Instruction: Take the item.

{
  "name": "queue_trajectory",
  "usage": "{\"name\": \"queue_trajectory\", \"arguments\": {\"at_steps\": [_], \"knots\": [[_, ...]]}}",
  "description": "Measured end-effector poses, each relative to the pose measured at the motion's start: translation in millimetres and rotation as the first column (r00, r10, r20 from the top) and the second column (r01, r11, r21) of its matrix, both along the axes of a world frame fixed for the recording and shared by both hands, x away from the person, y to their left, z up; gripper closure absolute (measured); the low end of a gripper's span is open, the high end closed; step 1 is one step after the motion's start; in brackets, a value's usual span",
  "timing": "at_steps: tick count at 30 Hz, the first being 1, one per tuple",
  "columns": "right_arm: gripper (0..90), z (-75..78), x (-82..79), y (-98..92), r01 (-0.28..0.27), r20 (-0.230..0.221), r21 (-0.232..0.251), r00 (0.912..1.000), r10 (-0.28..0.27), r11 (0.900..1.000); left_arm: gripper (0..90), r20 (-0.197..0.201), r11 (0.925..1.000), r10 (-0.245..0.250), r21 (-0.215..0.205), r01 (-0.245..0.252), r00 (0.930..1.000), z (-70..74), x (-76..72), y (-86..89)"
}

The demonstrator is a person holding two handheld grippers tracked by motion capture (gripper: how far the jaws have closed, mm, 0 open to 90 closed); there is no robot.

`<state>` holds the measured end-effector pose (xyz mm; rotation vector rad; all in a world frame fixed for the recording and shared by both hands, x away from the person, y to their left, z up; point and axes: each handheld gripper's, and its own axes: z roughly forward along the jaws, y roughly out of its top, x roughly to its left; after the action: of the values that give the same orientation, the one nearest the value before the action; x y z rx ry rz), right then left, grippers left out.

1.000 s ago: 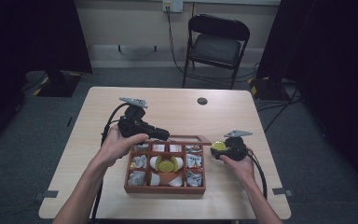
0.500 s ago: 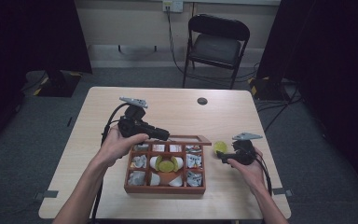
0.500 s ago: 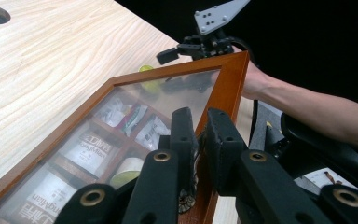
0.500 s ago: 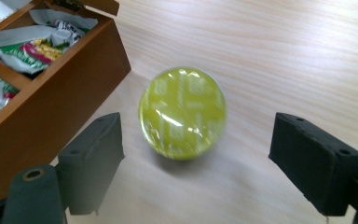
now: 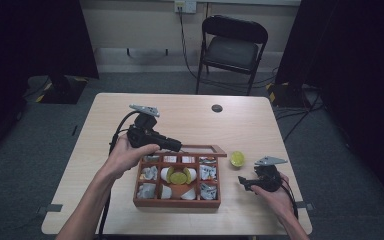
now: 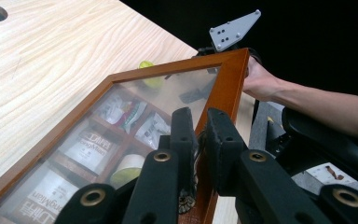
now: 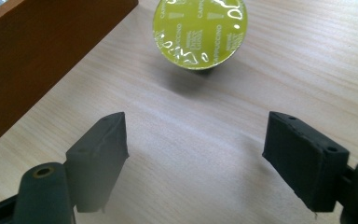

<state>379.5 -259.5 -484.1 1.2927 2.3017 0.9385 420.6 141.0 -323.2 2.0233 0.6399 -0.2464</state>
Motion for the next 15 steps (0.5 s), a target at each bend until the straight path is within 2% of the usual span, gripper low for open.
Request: {"name": "queue_trajectory", "arguments": {"at_steps": [5, 10, 15], "knots": [[23.4, -1.8, -0.9, 0.9, -0.001, 0.008, -0.003, 1.0, 0.001, 1.0, 81.7, -0.017, 0.9997, 0.004, 0.022, -0.004, 0.9998, -0.4, -2.9, -1.3], [24.2, -5.3, -1.9, 3.2, -0.017, 0.0, -0.016, 0.9999, 0.017, 1.0, 81.7, -0.008, 0.9991, 0.004, 0.041, -0.004, 1.0, 0.2, -5.6, -3.0], [21.7, -9.0, -1.9, 3.1, -0.008, 0.009, -0.034, 0.9999, 0.008, 0.999, 81.7, 0.004, 0.9981, -0.011, 0.06, 0.01, 0.9999, -1.3, -9.4, -4.6]]}}
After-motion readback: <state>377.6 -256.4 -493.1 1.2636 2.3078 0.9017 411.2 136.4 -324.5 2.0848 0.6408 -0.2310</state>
